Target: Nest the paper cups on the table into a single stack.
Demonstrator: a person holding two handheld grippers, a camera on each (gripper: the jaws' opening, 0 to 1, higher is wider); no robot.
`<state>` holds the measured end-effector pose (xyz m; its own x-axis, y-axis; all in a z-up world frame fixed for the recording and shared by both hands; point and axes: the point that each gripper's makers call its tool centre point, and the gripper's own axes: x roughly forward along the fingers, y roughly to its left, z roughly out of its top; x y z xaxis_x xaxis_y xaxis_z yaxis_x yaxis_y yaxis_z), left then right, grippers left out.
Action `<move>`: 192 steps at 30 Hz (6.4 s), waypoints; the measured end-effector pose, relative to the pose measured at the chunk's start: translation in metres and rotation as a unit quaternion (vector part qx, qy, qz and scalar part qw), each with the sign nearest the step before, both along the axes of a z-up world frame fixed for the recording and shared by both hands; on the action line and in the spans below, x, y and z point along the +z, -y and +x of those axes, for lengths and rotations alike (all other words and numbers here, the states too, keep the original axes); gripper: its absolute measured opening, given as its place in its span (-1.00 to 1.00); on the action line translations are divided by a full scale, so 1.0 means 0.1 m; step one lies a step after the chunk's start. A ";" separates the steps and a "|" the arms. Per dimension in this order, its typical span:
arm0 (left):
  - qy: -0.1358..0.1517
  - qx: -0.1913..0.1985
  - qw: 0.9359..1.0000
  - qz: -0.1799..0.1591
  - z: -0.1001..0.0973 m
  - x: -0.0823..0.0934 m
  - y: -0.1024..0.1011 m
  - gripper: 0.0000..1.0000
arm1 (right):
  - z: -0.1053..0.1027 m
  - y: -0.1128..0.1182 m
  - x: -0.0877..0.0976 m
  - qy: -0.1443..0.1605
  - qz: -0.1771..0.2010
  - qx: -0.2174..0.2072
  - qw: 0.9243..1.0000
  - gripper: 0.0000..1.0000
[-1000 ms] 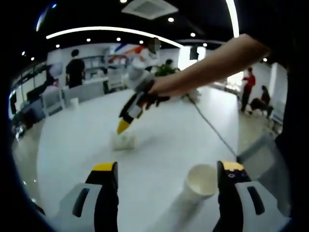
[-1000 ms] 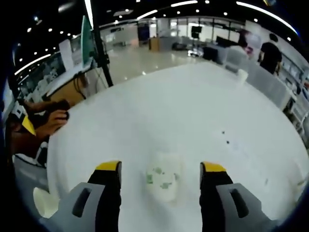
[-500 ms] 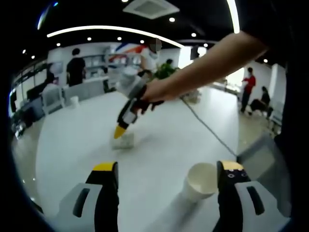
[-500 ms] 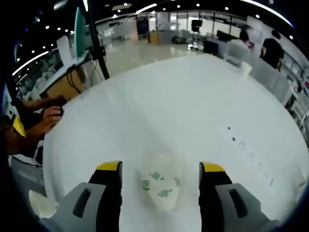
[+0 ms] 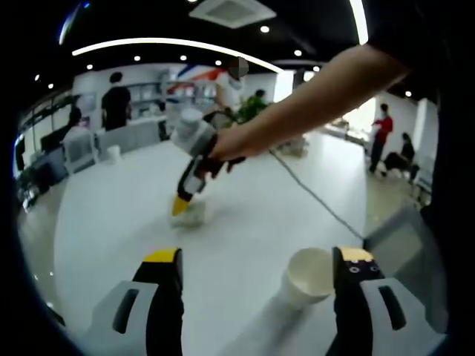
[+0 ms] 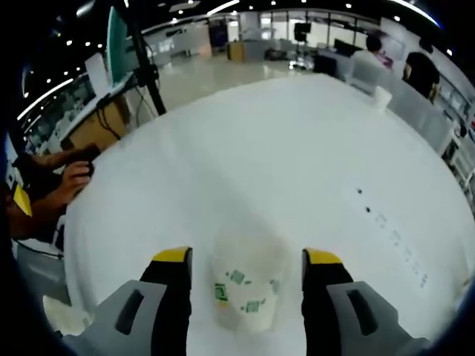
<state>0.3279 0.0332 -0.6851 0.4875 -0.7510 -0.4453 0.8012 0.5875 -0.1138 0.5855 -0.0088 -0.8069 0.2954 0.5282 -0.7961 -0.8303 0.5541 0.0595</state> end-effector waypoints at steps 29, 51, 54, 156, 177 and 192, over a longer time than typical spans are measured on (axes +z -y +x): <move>-0.003 0.005 1.000 0.002 0.01 -0.04 -0.07 0.62 | -0.07 -0.05 -0.12 -0.028 -0.014 0.006 1.000 -0.20; -0.005 0.007 1.000 0.000 -0.01 -0.02 -0.05 0.62 | -0.11 0.08 0.00 -0.035 0.009 -0.007 0.999 -0.30; -0.005 0.006 1.000 -0.001 -0.02 -0.01 -0.04 0.62 | -0.15 0.10 0.02 -0.035 0.015 -0.009 0.999 -0.31; 0.007 -0.012 1.000 0.010 -0.30 0.23 0.03 0.63 | -2.24 0.25 2.38 0.096 0.395 0.040 0.913 -0.35; 0.000 -0.028 0.999 0.020 -0.36 0.19 0.07 0.63 | -2.70 0.12 2.17 0.065 0.441 0.080 0.891 -0.33; -0.008 -0.031 0.999 0.028 -0.47 0.13 0.06 0.63 | -2.86 0.10 2.04 0.073 0.475 0.088 0.872 -0.33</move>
